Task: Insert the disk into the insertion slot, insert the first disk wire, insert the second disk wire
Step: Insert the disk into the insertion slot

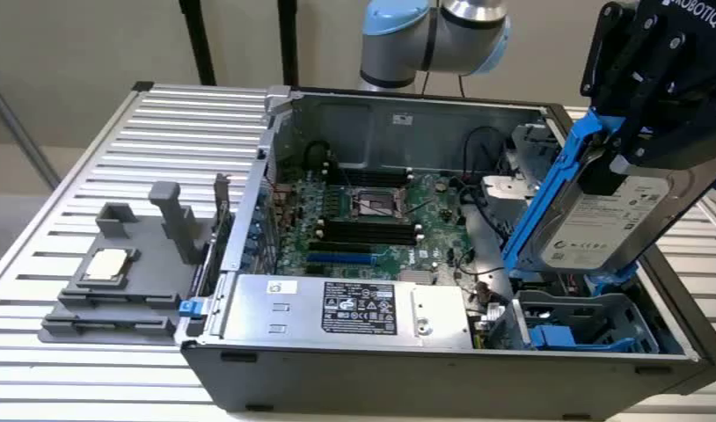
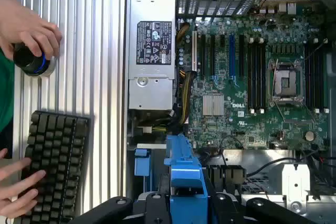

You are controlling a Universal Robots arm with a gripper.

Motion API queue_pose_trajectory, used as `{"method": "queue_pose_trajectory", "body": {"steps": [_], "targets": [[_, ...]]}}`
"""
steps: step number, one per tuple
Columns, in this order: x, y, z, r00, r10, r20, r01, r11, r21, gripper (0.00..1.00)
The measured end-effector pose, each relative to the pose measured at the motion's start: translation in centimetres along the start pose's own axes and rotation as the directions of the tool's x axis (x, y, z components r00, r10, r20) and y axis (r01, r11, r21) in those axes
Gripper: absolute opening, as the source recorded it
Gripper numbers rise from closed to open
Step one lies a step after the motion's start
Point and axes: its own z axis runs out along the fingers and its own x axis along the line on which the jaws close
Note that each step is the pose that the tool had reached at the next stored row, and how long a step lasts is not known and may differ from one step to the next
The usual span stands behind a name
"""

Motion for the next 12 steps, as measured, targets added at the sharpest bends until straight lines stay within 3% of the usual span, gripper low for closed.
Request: {"method": "queue_pose_trajectory", "body": {"steps": [10, 12], "targets": [[0.0, 0.0, 0.0, 1.0, 0.0, 0.0, 0.0, 1.0, 0.0, 0.32], [0.07, -0.43, -0.04, 1.0, 0.0, -0.0002, 0.0, 1.0, -0.0014, 0.32]]}}
